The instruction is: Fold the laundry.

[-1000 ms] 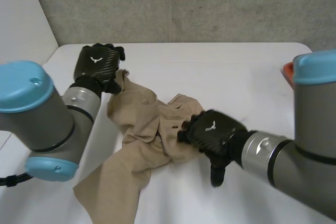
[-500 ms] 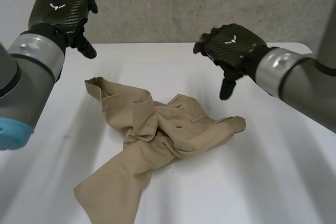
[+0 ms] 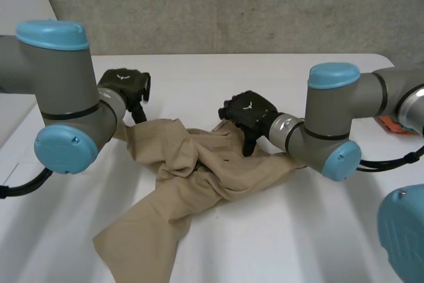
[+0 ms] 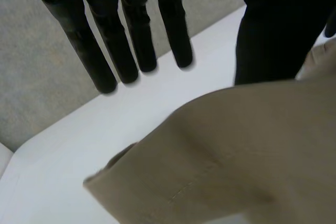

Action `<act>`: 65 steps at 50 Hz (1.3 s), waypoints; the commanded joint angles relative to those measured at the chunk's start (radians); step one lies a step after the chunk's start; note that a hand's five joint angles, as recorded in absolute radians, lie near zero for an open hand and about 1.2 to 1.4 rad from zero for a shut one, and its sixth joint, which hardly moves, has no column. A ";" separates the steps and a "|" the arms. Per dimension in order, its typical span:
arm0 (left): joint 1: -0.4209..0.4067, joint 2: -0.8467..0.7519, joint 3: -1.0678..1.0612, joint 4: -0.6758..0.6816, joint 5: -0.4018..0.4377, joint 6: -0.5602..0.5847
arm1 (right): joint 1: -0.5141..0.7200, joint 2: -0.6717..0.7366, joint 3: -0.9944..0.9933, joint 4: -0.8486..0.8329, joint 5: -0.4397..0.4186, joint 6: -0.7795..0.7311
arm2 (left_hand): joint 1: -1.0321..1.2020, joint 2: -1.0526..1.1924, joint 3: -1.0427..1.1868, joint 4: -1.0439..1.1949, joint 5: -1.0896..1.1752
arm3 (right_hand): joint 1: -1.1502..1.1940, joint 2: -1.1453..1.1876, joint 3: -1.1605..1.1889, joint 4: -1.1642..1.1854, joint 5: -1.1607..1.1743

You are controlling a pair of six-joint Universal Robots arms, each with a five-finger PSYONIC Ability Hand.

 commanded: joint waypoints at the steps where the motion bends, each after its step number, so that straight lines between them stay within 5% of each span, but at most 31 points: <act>1: 0.005 -0.003 -0.041 0.011 -0.001 0.063 | 0.001 0.073 -0.069 0.000 0.014 0.003 | 0.637 0.653 0.666 0.664 0.664 | 0.677 0.633 0.622 0.625 0.636; 3: 0.007 -0.016 -0.039 0.011 0.001 0.075 | 0.001 0.090 -0.093 0.000 0.017 0.013 | 0.758 0.774 0.787 0.785 0.785 | 1.026 0.982 0.972 0.974 0.986; 12: 0.008 -0.072 0.019 0.117 0.001 0.196 | 0.001 0.098 -0.161 -0.128 0.146 0.035 | 0.759 0.775 0.788 0.786 0.786 | 1.062 1.018 1.007 1.010 1.021; 21: 0.013 -0.030 0.137 0.610 -0.028 0.296 | 0.002 -0.046 -0.176 -0.423 0.270 0.038 | 0.759 0.775 0.788 0.786 0.786 | 1.062 1.018 1.007 1.010 1.021; 29: -0.005 0.111 0.140 0.793 -0.031 0.209 | 0.010 -0.256 -0.172 -0.651 0.324 0.075 | 0.759 0.775 0.788 0.786 0.786 | 1.062 1.018 1.007 1.010 1.021; 32: -0.008 0.158 0.117 0.795 -0.028 0.140 | 0.011 -0.304 -0.161 -0.656 0.323 0.090 | 0.747 0.764 0.776 0.774 0.775 | 1.062 1.018 1.007 1.010 1.021; 36: -0.010 0.189 0.029 0.790 -0.012 0.063 | 0.018 -0.376 -0.086 -0.655 0.315 0.093 | -0.190 -0.174 -0.161 -0.163 -0.163 | 1.062 1.018 1.007 1.010 1.021; 48: 0.001 0.131 -0.168 0.717 0.067 -0.092 | 0.022 -0.551 0.270 -0.626 0.215 0.116 | -0.371 -0.355 -0.342 -0.344 -0.344 | 1.062 1.018 1.007 1.010 1.021; 58: 0.019 -0.042 -0.151 0.560 0.263 -0.213 | 0.022 -0.664 0.377 -0.520 0.166 0.118 | -0.380 -0.364 -0.351 -0.353 -0.353 | 1.062 1.018 1.007 1.010 1.021; 65: 0.019 -0.121 -0.141 0.560 0.274 -0.216 | 0.019 -0.732 0.428 -0.495 0.158 0.174 | -0.371 -0.355 -0.342 -0.344 -0.344 | 1.062 1.018 1.007 1.010 1.021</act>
